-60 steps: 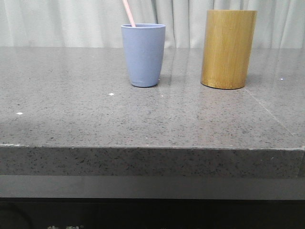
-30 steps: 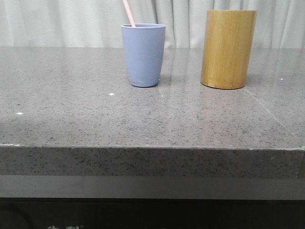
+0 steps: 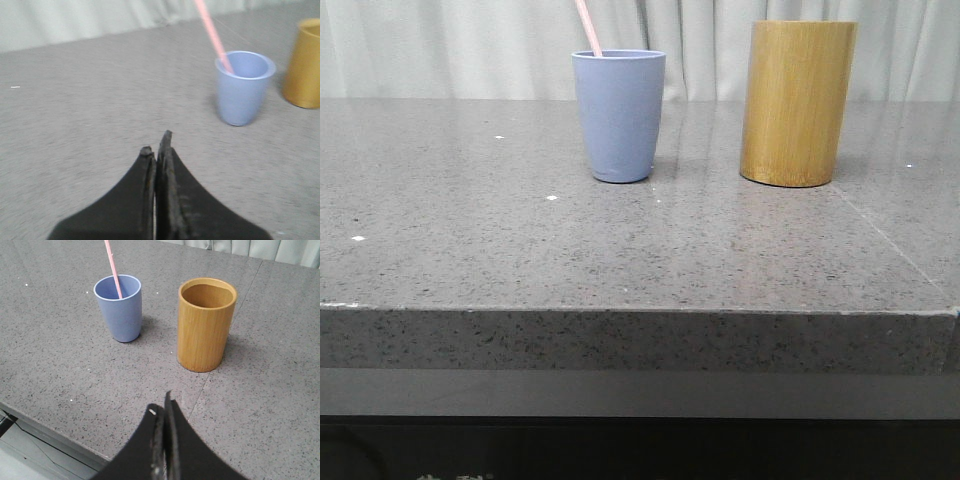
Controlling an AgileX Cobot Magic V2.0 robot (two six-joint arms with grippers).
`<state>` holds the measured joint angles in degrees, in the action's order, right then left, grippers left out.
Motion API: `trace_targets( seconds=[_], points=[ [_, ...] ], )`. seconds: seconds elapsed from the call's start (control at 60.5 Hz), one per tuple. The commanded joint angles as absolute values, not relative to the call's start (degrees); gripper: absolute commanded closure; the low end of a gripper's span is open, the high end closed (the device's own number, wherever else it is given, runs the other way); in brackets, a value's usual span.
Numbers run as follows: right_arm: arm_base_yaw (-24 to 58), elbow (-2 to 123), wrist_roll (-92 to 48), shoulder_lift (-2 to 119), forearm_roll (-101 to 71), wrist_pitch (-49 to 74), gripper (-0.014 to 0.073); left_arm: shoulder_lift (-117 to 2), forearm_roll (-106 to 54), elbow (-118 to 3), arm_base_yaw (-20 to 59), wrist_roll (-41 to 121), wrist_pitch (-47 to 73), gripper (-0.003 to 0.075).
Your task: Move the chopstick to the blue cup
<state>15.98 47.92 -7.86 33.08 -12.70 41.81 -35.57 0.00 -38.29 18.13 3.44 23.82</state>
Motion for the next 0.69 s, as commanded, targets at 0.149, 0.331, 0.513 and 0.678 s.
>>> trace_targets(
  seconds=[0.149,0.331,0.513,0.678],
  points=[
    [15.8,49.3,-8.0,33.1,-13.4,37.9,0.0662,-16.5,-2.4,-17.8,7.4,3.0,6.1,0.0739],
    [15.8,49.3,-8.0,33.1,-13.4,37.9,0.0662,-3.7,-8.2,-6.3,2.4,3.0,3.4,0.0739],
    [15.8,49.3,-8.0,33.1,-13.4,37.9,0.0662,1.8,-8.2,0.4,2.2,3.0,-2.4,0.0739],
    [15.8,49.3,-8.0,33.3,-13.4,38.0,0.0662,1.8,-7.9,0.6,2.7,3.0,-2.3,0.0739]
  ],
)
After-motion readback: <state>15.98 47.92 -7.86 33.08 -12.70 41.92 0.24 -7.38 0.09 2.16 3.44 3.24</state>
